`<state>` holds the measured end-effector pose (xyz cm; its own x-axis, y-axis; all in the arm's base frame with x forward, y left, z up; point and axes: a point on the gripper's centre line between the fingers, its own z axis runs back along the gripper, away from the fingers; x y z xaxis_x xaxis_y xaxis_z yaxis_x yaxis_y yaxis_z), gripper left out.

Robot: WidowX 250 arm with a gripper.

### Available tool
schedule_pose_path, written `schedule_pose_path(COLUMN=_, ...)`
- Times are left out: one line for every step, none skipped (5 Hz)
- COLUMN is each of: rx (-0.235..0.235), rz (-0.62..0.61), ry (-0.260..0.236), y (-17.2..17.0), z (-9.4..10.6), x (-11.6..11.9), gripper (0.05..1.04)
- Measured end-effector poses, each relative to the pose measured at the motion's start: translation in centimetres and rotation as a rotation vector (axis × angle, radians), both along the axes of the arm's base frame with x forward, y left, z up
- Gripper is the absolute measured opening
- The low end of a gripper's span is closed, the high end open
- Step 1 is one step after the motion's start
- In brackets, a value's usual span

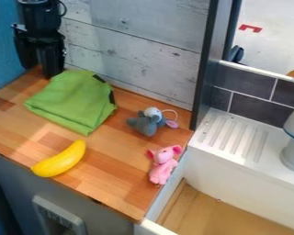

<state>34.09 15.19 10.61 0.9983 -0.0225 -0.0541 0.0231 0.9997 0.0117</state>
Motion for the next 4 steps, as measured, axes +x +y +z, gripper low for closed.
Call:
schedule_pose_path(rx=-0.017, rz=0.001, ry=0.041, y=-0.1, z=-1.7, x=-0.3, gripper=1.001)
schedule_pose_path(rx=-0.009, rz=-0.068, ry=0.042, y=-3.3, z=-3.3, x=-0.1, gripper=1.001)
schedule_pose_path(rx=-0.006, rz=-0.188, ry=-0.033, y=-7.8, z=-2.6, x=1.3, gripper=1.001)
schedule_pose_path(rx=-0.009, rz=-0.207, ry=-0.050, y=-9.4, z=-3.2, x=1.4, gripper=1.001)
